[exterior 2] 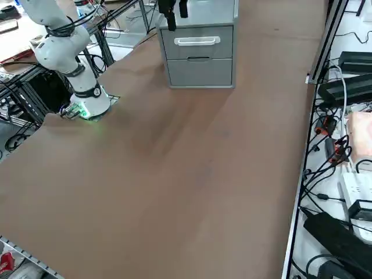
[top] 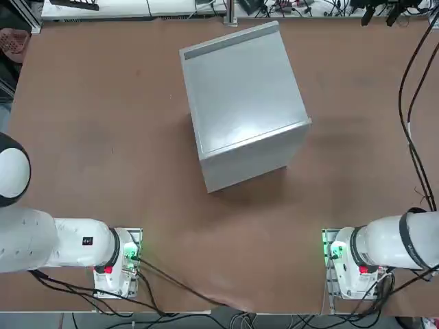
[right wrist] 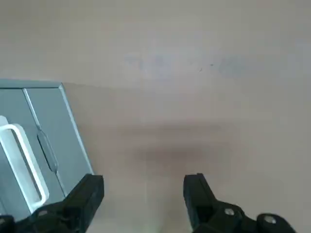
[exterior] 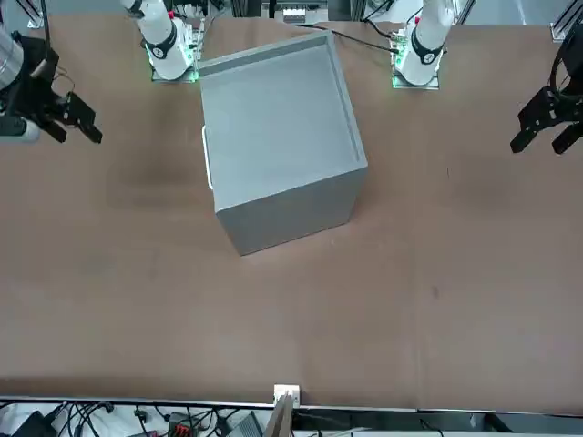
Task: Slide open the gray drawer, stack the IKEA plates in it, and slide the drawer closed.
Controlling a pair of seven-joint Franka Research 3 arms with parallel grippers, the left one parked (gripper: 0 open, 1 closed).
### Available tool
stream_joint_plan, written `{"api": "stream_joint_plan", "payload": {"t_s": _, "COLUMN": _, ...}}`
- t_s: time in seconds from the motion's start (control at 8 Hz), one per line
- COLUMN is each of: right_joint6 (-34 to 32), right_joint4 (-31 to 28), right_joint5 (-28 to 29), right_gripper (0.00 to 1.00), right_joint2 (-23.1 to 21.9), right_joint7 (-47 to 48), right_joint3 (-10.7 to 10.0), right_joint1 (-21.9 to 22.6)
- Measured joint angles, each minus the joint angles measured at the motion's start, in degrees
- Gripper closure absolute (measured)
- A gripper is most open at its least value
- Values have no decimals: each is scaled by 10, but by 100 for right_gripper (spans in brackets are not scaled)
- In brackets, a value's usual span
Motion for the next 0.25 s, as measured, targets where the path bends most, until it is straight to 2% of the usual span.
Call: {"api": "stream_joint_plan", "payload": {"t_s": 0.25, "right_joint6": 0, "right_joint4": -13, "right_joint5": 0, "right_gripper": 0, "right_joint2": -13, "right_joint7": 0, "right_joint3": -5, "right_joint1": 0}}
